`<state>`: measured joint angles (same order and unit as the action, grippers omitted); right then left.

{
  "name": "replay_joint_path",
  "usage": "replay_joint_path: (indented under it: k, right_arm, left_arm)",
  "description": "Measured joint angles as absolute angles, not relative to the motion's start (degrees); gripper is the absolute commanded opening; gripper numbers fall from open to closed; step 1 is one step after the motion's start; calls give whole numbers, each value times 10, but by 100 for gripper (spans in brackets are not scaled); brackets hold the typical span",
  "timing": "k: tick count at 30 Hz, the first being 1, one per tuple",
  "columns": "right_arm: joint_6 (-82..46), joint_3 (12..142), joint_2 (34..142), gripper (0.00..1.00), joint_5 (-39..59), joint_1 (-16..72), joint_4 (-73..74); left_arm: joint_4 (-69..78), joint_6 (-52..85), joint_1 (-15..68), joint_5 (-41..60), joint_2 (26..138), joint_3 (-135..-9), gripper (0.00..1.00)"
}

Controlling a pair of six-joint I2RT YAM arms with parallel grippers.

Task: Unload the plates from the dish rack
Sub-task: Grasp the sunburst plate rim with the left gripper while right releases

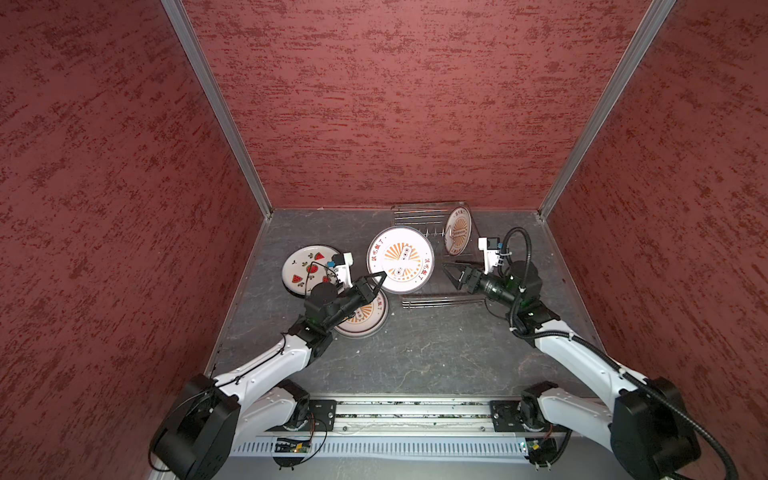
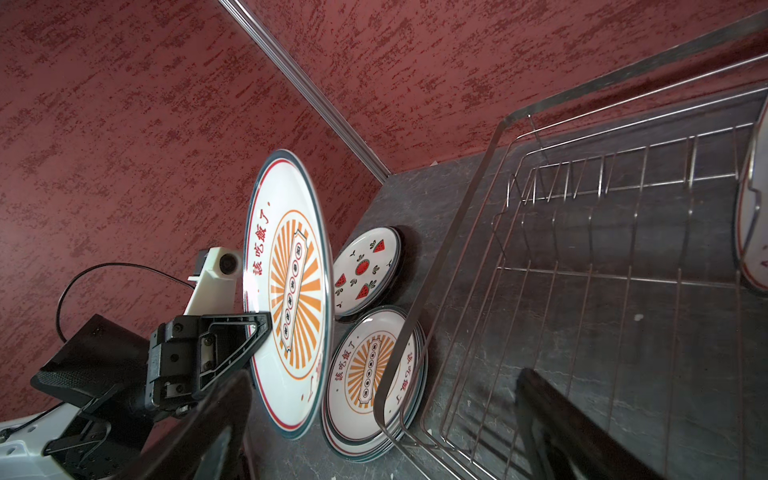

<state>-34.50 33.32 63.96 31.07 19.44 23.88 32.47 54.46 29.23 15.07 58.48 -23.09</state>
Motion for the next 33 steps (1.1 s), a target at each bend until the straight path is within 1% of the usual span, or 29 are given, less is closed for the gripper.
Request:
replay_joint_path:
  k: [7,16,24,28,33]
  right_arm:
    - [-328,346,654,99,296,230,238]
    - [-271,380,679,99,253,304,230]
    - [-207,428,732,99,197,384,196]
    - [-190,453,761,99,162,398,183]
    - [-176,479,798,99,145,405,171]
  left_arm:
    - [230,552,253,146,503,-228,0]
    - [118,565,206,145,463,-213,0]
    - [72,578,153,164,450,-199,0]
    - [19,583,133,164,432,-199,0]
    - [-34,583,107,167,413,-199,0]
